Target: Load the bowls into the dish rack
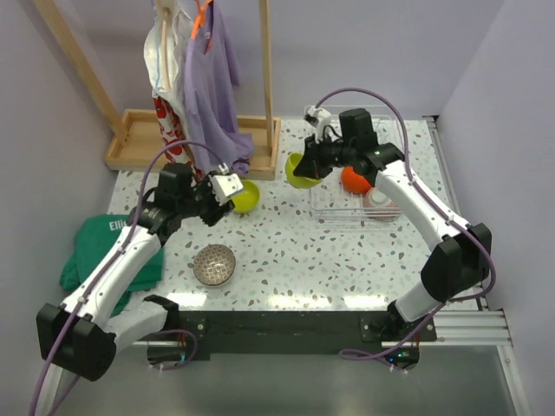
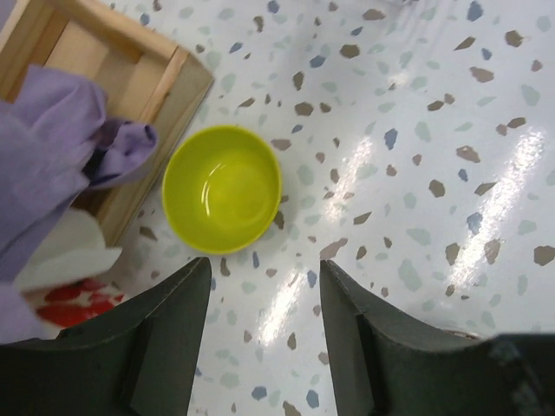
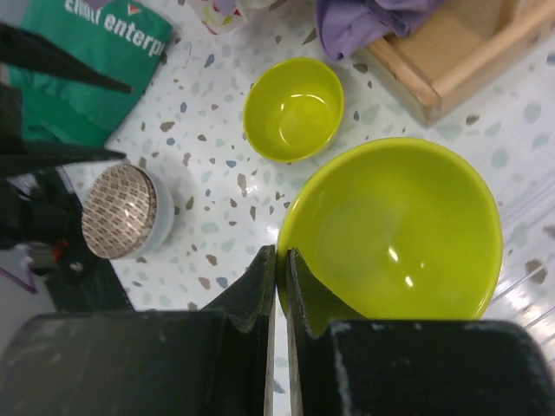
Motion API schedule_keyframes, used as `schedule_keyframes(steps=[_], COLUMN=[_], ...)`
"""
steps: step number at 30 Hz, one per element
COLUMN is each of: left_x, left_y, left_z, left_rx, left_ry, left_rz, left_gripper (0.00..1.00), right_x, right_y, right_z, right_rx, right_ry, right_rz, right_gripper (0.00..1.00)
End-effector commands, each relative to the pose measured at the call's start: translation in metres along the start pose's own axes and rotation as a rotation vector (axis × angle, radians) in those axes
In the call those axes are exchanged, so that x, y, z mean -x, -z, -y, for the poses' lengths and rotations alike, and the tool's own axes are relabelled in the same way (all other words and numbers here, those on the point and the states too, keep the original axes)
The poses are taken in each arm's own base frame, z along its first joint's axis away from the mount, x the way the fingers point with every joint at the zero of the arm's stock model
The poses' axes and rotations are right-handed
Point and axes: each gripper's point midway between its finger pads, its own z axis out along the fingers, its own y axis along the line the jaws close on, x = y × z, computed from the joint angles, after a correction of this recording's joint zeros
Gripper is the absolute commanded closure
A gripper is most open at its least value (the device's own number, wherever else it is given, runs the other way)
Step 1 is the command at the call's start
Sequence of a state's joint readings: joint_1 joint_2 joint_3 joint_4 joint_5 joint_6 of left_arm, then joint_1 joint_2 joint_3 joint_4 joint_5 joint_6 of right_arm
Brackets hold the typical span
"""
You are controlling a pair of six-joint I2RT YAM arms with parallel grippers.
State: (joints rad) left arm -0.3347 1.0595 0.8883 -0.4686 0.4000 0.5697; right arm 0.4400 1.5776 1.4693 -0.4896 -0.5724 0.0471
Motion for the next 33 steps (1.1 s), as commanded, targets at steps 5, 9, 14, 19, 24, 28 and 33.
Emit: schedule_keyframes(steps=[5, 9, 14, 19, 24, 28, 33], left_x=[0.055, 0.058, 0.056, 0.038, 0.030, 0.029, 0.029], left_y=[-0.044, -0.062, -0.081, -0.091, -0.093, -0.097, -0.101], left_z=[0.006, 0.004, -0.002, -0.019, -0.023, -0.023, -0.024], left_rx=[-0.085, -0.092, -0.085, -0.025, -0.020, -0.022, -0.017], left_ry=[-0.088, -0.099, -0.101, -0.155, -0.172, -0.161, -0.152], left_rz=[0.036, -0.002, -0.048, -0.145, -0.192, -0.194, -0.191], left_gripper=[0.42, 0.42, 0.42, 0.42, 0.42, 0.42, 0.42], right_x=[0.047, 0.033, 0.023, 0.004, -0.013, -0.026, -0.039], right_y=[0.052, 0.055, 0.060, 0.053, 0.040, 0.029, 0.018], right_z=[0.005, 0.030, 0.066, 0.092, 0.109, 0.121, 0.133], right_rx=[0.267, 0.319, 0.350, 0.347, 0.322, 0.290, 0.227], right_ry=[-0.428, -0.588, -0.746, -0.843, -0.905, -0.951, -0.969], right_rz=[0.298, 0.335, 0.406, 0.420, 0.418, 0.401, 0.344], right_gripper=[1.00, 1.00, 1.00, 1.00, 1.00, 1.00, 1.00])
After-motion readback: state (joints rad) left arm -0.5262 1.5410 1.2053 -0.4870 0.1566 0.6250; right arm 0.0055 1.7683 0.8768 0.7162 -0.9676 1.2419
